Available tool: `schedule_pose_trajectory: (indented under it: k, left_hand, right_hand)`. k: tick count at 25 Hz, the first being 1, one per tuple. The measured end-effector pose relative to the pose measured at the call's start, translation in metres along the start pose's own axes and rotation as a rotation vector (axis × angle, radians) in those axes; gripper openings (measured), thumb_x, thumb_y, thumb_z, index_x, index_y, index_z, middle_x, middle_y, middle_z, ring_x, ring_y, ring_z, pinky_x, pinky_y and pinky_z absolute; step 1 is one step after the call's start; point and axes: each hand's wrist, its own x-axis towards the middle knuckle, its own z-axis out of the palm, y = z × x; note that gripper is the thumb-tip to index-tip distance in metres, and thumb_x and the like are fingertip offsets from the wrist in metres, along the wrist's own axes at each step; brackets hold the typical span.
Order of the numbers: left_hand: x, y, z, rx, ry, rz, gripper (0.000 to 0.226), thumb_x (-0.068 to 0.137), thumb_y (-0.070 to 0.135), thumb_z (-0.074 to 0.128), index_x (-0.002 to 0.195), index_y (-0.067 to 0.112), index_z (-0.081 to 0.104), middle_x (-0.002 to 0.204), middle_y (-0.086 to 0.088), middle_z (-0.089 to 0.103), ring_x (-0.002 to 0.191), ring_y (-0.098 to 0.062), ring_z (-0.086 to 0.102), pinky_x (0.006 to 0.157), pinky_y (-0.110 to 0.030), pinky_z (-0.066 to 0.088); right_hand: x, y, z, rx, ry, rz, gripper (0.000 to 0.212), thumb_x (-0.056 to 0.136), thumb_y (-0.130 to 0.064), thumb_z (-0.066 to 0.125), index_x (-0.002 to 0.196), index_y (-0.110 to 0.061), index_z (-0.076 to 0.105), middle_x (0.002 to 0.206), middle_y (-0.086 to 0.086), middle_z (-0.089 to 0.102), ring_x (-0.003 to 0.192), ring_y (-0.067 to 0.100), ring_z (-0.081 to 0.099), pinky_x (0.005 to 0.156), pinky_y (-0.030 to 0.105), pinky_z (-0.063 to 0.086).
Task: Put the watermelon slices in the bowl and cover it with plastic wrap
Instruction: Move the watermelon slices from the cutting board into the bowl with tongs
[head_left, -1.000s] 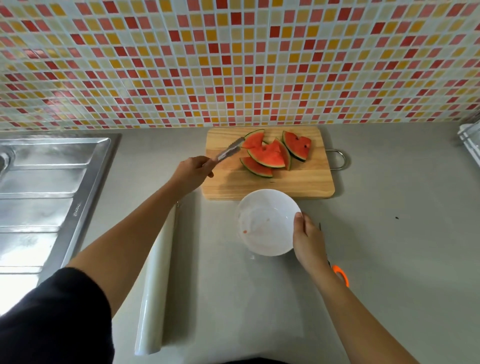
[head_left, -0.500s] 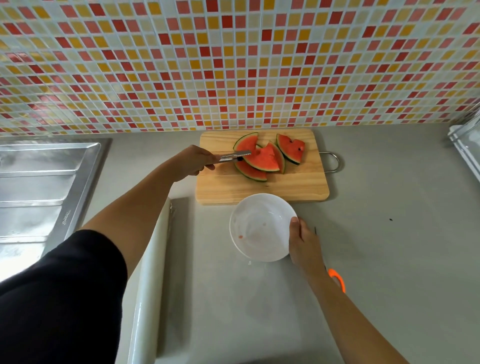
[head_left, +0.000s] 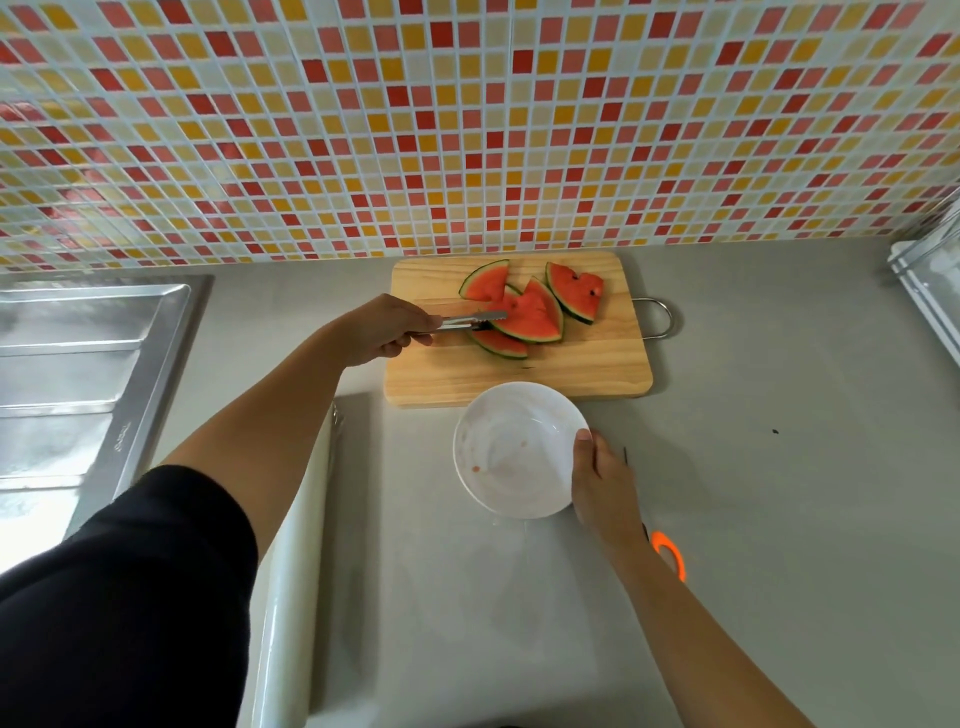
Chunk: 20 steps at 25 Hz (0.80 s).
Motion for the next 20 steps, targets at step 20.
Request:
schedule_pose_trajectory:
  k: [20]
  left_hand:
    - [-0.084,-0.014,-0.012,0.197,-0.120,0.166,0.022,0.090,0.014,0.059,0.078,0.018,0.077,0.059,0.006,0.061,0.049,-0.005,0.040,0.046,-0.017,0.033]
  right_hand:
    - [-0.006,-0.003,0.004,0.098,0.040,0.074,0.044,0.099,-0.037,0.024,0.101,-0.011,0.060,0.083,-0.004,0.054,0.081,0.016,0.049,0.072,0.027,0.034]
